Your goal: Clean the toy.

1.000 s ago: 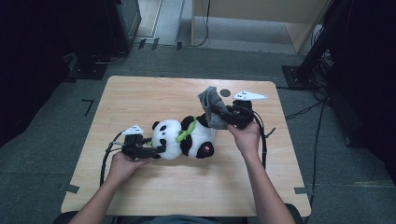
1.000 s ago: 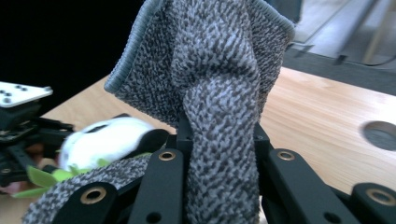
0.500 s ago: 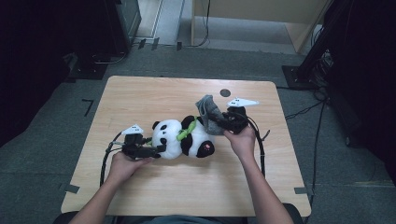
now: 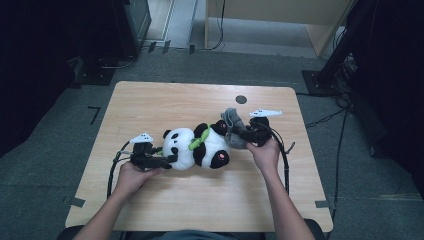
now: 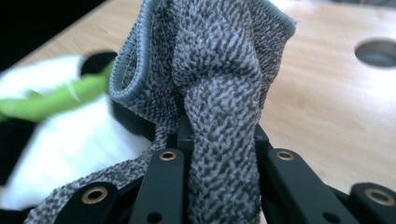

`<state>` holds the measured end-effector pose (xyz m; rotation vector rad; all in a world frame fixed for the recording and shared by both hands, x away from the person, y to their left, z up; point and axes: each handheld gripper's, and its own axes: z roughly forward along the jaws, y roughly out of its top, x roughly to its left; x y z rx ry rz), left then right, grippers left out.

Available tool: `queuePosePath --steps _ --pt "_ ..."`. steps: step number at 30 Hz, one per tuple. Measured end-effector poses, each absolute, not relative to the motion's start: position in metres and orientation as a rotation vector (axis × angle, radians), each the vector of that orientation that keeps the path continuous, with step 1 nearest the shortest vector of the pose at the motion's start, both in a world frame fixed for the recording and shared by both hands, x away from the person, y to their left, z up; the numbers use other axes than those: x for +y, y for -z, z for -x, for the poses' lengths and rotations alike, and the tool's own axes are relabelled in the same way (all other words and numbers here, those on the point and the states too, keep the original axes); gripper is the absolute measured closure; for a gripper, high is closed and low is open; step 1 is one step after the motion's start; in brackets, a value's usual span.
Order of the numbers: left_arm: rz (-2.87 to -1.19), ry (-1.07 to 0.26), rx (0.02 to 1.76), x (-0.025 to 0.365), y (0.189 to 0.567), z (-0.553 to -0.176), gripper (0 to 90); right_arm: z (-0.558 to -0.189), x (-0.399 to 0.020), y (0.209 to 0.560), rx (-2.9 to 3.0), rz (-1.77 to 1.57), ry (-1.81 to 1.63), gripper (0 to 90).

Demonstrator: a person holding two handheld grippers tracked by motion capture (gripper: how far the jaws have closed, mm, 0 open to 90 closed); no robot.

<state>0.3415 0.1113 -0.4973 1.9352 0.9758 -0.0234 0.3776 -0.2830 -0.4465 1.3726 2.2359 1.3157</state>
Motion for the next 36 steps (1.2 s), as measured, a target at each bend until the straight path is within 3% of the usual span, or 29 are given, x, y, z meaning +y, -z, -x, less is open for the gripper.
queuePosePath --steps 10,19,36 --pt "-1.938 0.016 0.967 0.111 0.497 -0.341 31.8 -0.373 -0.285 0.411 2.165 -1.335 -1.402 76.1" --pt "-1.936 0.012 0.964 0.111 0.497 -0.340 31.6 -0.387 -0.232 0.379 2.307 -1.202 -1.399 76.1" --pt "-1.936 0.016 0.968 0.111 0.497 -0.341 29.7 -0.401 -0.126 0.380 2.616 -1.118 -1.374 74.8"
